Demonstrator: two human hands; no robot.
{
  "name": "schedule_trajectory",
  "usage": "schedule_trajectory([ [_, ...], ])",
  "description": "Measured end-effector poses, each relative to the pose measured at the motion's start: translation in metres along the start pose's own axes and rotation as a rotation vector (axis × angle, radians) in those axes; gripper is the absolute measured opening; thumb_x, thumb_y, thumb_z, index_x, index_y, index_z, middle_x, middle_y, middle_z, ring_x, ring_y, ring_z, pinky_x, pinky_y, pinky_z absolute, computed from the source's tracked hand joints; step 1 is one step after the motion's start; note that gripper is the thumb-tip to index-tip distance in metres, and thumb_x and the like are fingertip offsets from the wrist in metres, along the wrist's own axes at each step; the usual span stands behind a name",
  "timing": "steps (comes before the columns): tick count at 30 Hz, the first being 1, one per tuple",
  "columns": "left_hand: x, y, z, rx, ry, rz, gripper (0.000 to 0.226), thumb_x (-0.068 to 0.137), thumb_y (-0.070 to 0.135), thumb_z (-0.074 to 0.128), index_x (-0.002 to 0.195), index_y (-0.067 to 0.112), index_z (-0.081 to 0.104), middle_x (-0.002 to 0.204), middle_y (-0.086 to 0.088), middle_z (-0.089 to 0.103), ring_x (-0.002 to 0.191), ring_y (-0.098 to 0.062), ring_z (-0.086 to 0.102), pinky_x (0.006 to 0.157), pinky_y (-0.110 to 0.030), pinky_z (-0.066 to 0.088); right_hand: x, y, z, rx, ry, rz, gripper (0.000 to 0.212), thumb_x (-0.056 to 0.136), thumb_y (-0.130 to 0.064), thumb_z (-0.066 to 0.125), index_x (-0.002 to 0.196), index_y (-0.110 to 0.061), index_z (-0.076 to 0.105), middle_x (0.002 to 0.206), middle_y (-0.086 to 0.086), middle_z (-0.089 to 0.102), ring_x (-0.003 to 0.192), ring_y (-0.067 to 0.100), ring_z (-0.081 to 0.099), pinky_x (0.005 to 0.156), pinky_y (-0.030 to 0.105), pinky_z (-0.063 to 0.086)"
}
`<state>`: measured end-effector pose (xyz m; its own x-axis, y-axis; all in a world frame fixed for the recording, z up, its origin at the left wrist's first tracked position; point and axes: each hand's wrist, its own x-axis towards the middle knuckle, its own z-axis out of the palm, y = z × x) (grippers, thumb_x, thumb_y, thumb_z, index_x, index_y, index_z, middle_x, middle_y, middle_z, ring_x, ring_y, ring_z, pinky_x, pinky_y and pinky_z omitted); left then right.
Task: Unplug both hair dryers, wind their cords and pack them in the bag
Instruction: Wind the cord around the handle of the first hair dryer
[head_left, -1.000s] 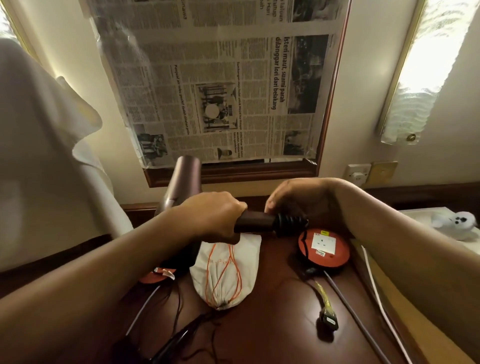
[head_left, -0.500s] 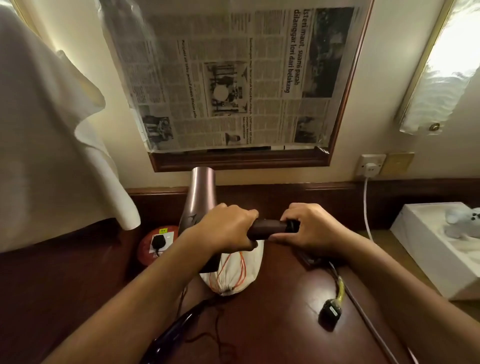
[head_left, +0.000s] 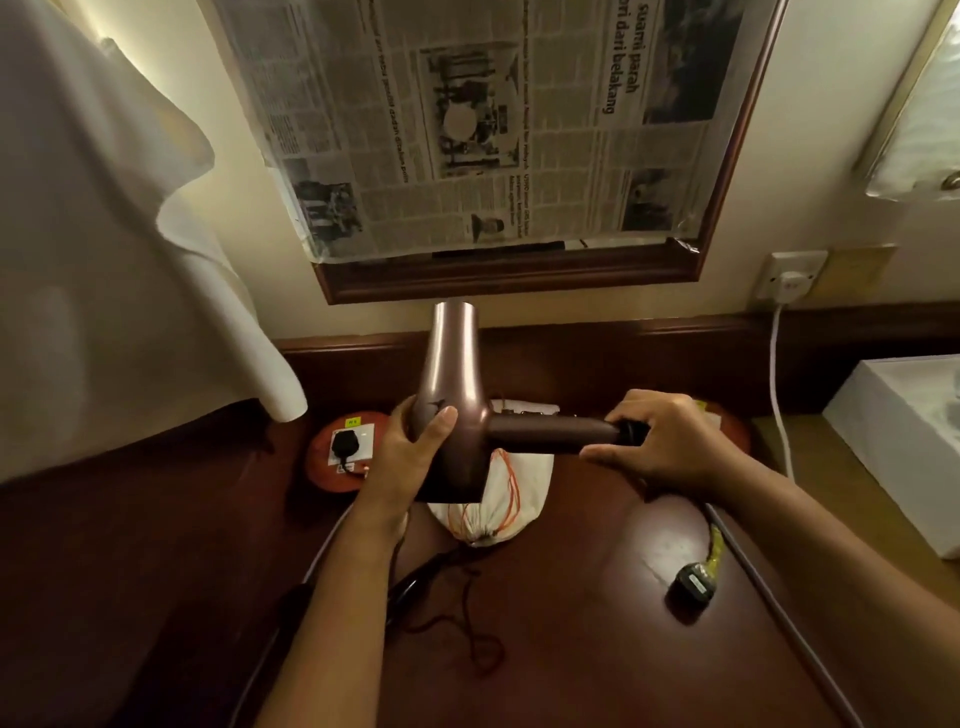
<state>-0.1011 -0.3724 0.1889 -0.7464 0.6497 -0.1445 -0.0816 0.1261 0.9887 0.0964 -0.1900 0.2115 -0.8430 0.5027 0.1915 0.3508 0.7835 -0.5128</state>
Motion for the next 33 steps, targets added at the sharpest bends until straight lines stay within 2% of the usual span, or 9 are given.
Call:
schedule_trajectory([
  [1, 0.001, -0.005, -0.002, -0.028, -0.014, -0.014, 0.059, 0.075, 0.04, 0.07, 0.127, 0.023, 0.049, 0.123, -0.005, 0.062, 0.101, -0.013, 0.064, 0.084, -0.027, 0.053, 0.001, 0.0, 0.004, 0.002, -0.015, 0.006, 0.037, 0.07, -0.054, 0.072, 0.085, -0.02, 0.067, 0.081, -0.006, 0.058, 0.072, 0.012, 0.057, 0.06, 0.026, 0.05],
  [4, 0.004, -0.017, -0.009, -0.034, -0.066, -0.05, 0.078, 0.071, 0.044, 0.078, 0.137, 0.023, 0.044, 0.124, -0.003, 0.063, 0.104, -0.014, 0.065, 0.09, -0.03, 0.053, 0.001, 0.002, 0.014, 0.004, -0.062, 0.02, 0.031, 0.073, -0.051, 0.072, 0.085, -0.024, 0.061, 0.082, -0.011, 0.052, 0.071, 0.008, 0.052, 0.058, 0.018, 0.042],
  [7, 0.003, -0.019, -0.012, -0.037, -0.127, -0.056, 0.056, 0.073, 0.04, 0.076, 0.124, 0.028, 0.056, 0.114, 0.0, 0.069, 0.094, -0.007, 0.069, 0.071, -0.016, 0.054, 0.001, 0.005, 0.018, -0.033, -0.109, 0.036, 0.032, 0.075, -0.053, 0.07, 0.089, -0.026, 0.059, 0.087, -0.011, 0.051, 0.075, 0.008, 0.051, 0.063, 0.022, 0.046],
  [10, 0.004, -0.018, -0.007, -0.046, -0.109, -0.041, 0.045, 0.074, 0.039, 0.072, 0.115, 0.027, 0.06, 0.108, -0.001, 0.07, 0.089, -0.008, 0.07, 0.069, -0.016, 0.054, 0.001, 0.006, 0.019, -0.036, -0.157, 0.044, 0.037, 0.076, -0.051, 0.071, 0.1, -0.028, 0.053, 0.092, -0.011, 0.055, 0.079, 0.007, 0.053, 0.069, 0.025, 0.05],
  [13, 0.008, -0.021, -0.001, -0.045, -0.069, -0.039, 0.055, 0.068, 0.044, 0.079, 0.116, 0.024, 0.06, 0.109, -0.004, 0.07, 0.092, -0.014, 0.07, 0.074, -0.025, 0.056, 0.003, 0.005, 0.017, -0.092, -0.254, 0.057, 0.039, 0.079, -0.05, 0.068, 0.104, -0.032, 0.045, 0.096, -0.012, 0.051, 0.083, 0.007, 0.05, 0.073, 0.025, 0.05],
  [16, 0.011, -0.028, 0.005, -0.037, -0.014, -0.011, 0.07, 0.057, 0.054, 0.075, 0.117, 0.021, 0.061, 0.11, -0.007, 0.069, 0.097, -0.021, 0.069, 0.085, -0.037, 0.056, 0.009, 0.001, 0.013, -0.269, -0.316, 0.056, 0.038, 0.083, -0.053, 0.062, 0.108, -0.031, 0.044, 0.1, -0.01, 0.049, 0.089, 0.009, 0.045, 0.075, 0.023, 0.041],
  [22, 0.017, -0.029, 0.015, -0.033, 0.046, 0.109, 0.073, 0.055, 0.057, 0.073, 0.118, 0.022, 0.059, 0.108, -0.004, 0.068, 0.094, -0.017, 0.068, 0.073, -0.025, 0.054, 0.018, -0.01, 0.006, -0.475, -0.301, 0.079, 0.057, 0.084, -0.045, 0.065, 0.128, -0.018, 0.04, 0.119, 0.005, 0.045, 0.108, 0.023, 0.048, 0.089, 0.034, 0.047],
  [29, 0.015, -0.015, 0.023, -0.062, 0.064, 0.24, 0.073, 0.054, 0.056, 0.071, 0.118, 0.023, 0.056, 0.103, 0.002, 0.065, 0.086, -0.002, 0.067, 0.065, -0.013, 0.051, 0.024, -0.029, 0.001, -0.558, -0.234, 0.279, 0.052, 0.085, -0.039, 0.067, 0.123, -0.01, 0.047, 0.116, 0.011, 0.044, 0.096, 0.027, 0.061, 0.074, 0.034, 0.049],
  [33, 0.016, -0.009, 0.021, -0.099, 0.062, 0.256, 0.075, 0.054, 0.056, 0.071, 0.119, 0.021, 0.056, 0.103, 0.0, 0.064, 0.086, -0.005, 0.067, 0.063, -0.015, 0.051, 0.026, -0.034, -0.01, -0.534, -0.186, 0.316, 0.049, 0.083, -0.046, 0.067, 0.117, -0.014, 0.055, 0.107, 0.007, 0.048, 0.088, 0.024, 0.058, 0.066, 0.031, 0.042],
])
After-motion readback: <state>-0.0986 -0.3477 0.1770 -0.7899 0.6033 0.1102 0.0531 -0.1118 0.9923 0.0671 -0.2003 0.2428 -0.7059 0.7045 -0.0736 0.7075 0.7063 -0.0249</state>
